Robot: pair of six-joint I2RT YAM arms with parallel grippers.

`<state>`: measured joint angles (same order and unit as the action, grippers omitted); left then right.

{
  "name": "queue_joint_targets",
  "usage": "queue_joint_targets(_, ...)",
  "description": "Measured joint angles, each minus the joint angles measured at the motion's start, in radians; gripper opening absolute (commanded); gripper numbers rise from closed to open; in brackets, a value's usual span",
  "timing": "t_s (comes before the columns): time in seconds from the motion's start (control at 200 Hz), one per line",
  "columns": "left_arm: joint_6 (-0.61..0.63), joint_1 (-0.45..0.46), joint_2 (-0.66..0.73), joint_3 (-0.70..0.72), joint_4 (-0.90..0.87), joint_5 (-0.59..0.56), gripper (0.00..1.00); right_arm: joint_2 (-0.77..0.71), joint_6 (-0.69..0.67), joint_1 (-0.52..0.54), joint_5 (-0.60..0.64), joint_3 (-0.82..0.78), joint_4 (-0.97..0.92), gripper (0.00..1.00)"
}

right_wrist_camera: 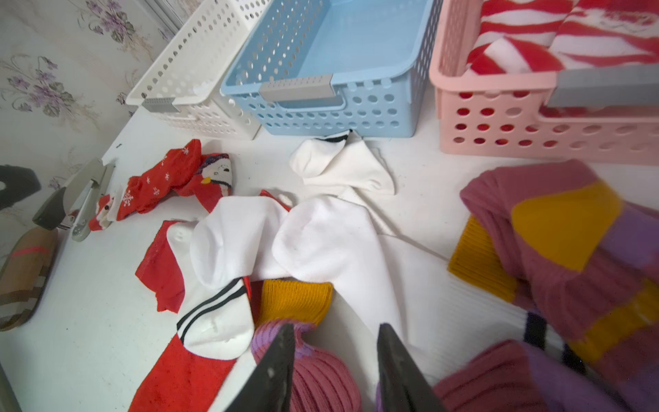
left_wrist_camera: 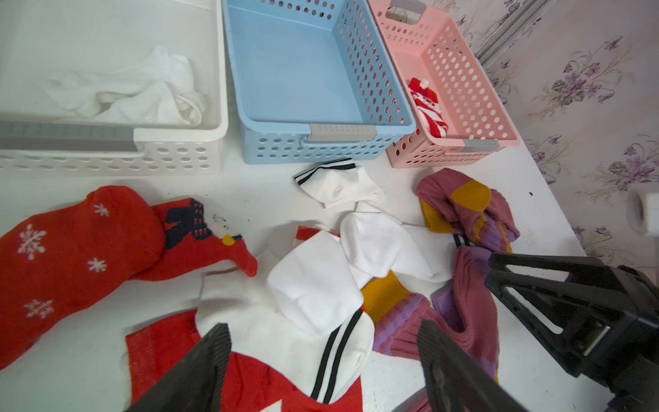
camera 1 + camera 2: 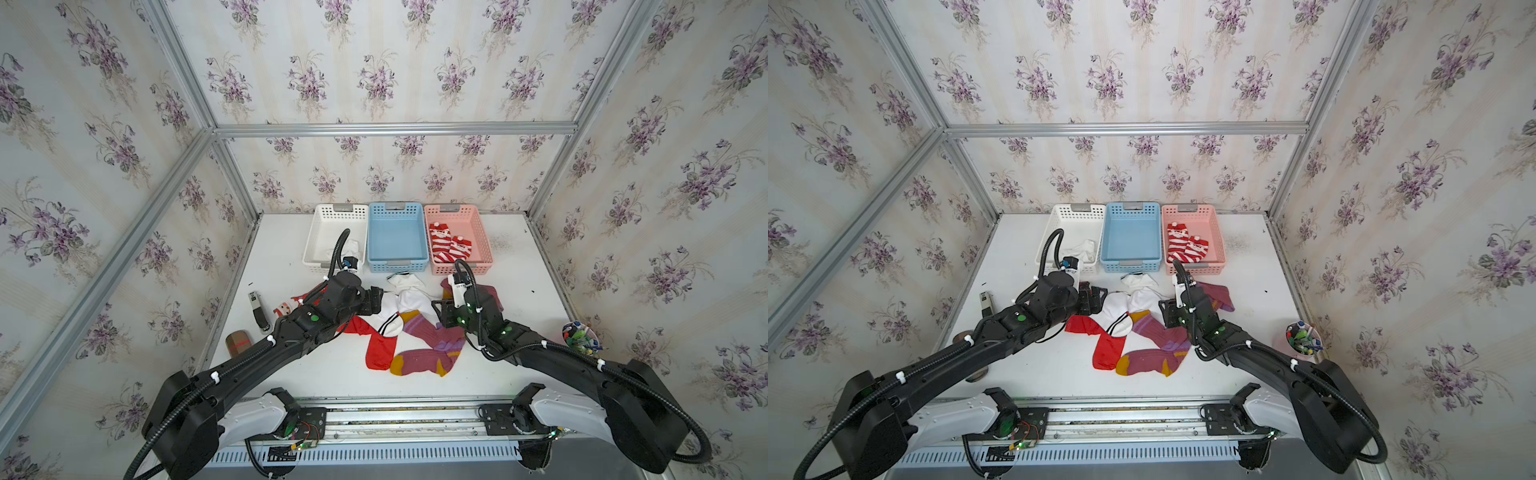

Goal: Sort the socks into the basket by color
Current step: Pick up the sock at the center of the board.

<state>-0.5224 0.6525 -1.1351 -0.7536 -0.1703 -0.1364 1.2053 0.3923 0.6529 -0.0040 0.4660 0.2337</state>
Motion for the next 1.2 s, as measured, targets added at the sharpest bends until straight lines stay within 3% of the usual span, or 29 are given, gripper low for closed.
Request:
queue_joint_targets(0.435,0.067,-0.064,0.095,0.006,-0.106,-0.037,0.89,0.204,0.024,0.11,0.004,0.055,0.09,0.37)
queue_joint_targets(1.094,0.068,-0.082,0.067,0.017,-0.103,-0.019,0.92,0.209,0.079,0.15,0.043,0.006,0.094,0.32)
queue_joint_targets(1.199,0.067,-0.082,0.07,0.024,-0.103,-0.018,0.93,0.209,0.079,0.152,0.049,0.005,0.095,0.23)
